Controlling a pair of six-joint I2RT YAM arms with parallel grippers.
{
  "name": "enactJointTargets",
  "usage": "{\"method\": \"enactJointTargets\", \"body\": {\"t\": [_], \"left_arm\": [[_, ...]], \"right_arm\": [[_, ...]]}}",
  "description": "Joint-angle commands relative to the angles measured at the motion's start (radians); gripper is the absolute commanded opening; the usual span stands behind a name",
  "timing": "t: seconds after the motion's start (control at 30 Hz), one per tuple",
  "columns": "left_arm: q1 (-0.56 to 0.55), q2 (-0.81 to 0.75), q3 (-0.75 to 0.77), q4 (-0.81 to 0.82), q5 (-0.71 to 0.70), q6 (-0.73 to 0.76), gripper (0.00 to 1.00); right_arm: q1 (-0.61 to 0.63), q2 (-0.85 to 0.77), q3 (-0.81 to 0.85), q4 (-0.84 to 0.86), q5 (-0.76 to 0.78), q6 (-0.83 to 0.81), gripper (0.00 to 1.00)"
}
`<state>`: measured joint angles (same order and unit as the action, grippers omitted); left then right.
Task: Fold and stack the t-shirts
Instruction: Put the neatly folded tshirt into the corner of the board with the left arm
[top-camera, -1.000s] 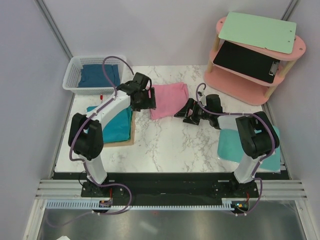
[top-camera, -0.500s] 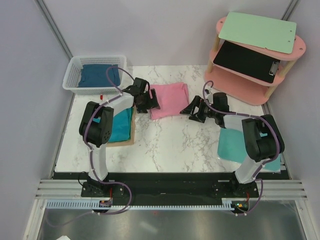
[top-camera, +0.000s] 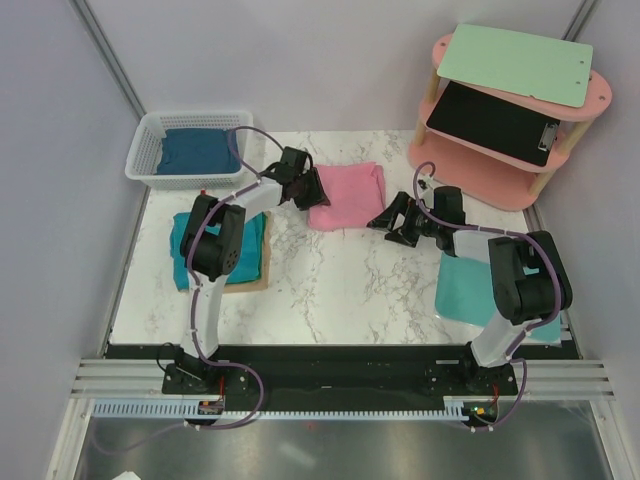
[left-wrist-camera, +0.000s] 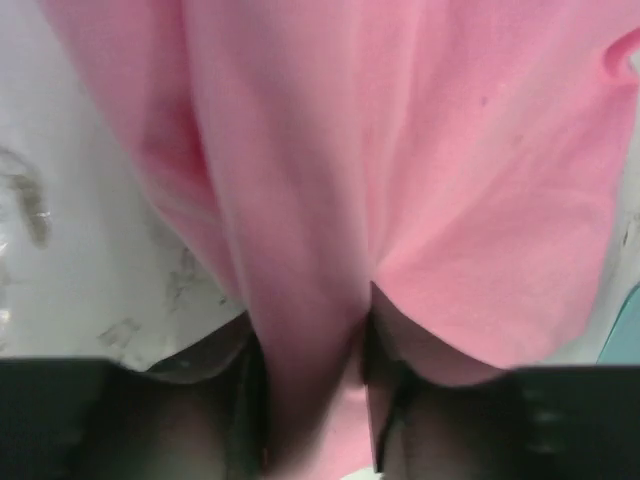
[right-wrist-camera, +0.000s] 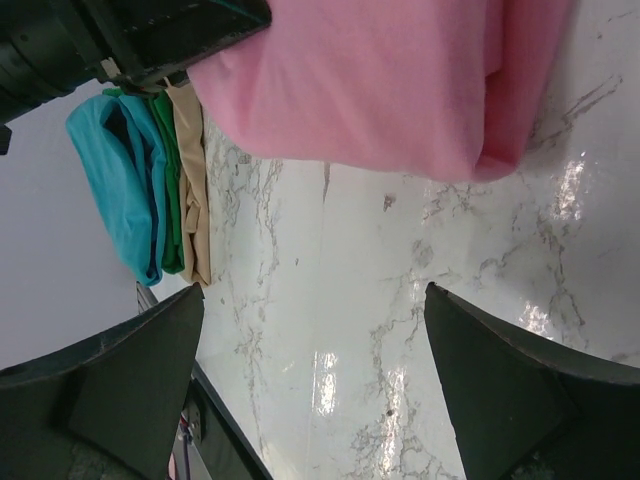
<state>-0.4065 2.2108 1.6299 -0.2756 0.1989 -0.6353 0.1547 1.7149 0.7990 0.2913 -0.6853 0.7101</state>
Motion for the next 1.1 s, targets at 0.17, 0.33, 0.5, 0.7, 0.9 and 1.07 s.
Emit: {"method": "enactJointTargets", "body": {"t": [0.17, 0.33, 0.5, 0.7, 0.9, 1.07], "left_arm": [[-0.035, -0.008, -0.007, -0.06, 0.002, 0.017, 0.02], [-0.002, -0.147, 0.021, -0.184, 0.011, 0.074, 0.02], [0.02, -0.258, 0.071, -0.313, 0.02, 0.152, 0.02], [0.084, -0.394, 0.099, -0.474, 0.074, 0.221, 0.02], [0.192, -0.54, 0.044, -0.557, 0.124, 0.278, 0.02], [0.285, -0.606, 0.021, -0.64, 0.172, 0.315, 0.02]], "right_arm": [[-0.033, -0.074, -0.023, -0.003, -0.034, -0.032, 0.98], [-0.04, -0.104, -0.044, -0.004, -0.039, -0.037, 0.98], [-0.04, -0.109, -0.061, -0.001, -0.036, -0.041, 0.98], [-0.038, -0.081, -0.09, 0.039, -0.049, -0.021, 0.98], [-0.038, -0.067, -0.112, 0.066, -0.056, -0.017, 0.98], [-0.04, -0.054, -0.119, 0.092, -0.068, 0.0, 0.98]]}}
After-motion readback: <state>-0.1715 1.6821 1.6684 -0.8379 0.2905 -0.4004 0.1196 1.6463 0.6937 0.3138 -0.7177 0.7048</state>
